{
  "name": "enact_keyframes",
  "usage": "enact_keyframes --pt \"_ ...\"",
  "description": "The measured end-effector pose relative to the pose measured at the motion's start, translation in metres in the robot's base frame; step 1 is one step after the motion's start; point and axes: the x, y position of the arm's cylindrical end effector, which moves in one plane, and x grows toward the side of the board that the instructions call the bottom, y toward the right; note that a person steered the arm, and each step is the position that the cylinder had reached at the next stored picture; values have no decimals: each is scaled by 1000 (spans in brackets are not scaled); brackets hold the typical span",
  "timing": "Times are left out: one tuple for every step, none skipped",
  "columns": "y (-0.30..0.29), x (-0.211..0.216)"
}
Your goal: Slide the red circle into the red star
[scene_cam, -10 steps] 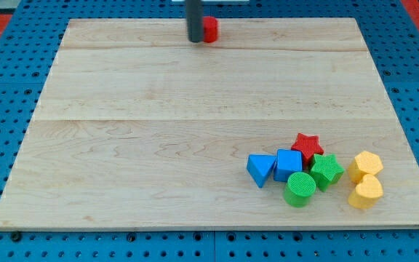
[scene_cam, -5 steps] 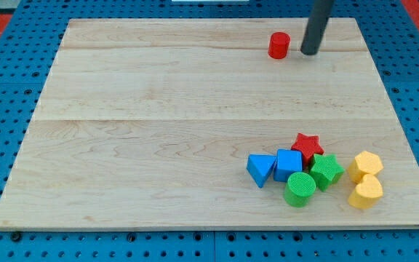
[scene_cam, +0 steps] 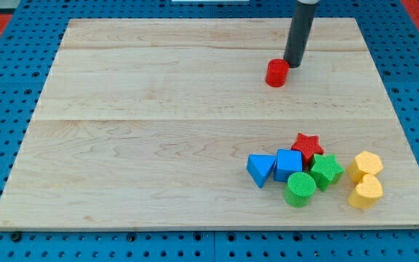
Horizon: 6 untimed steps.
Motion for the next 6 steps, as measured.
enact_keyframes --pt "-40 10" --pt "-24 88" --pt "-31 98" --pt "-69 85" --pt "-55 129" --pt "-29 159"
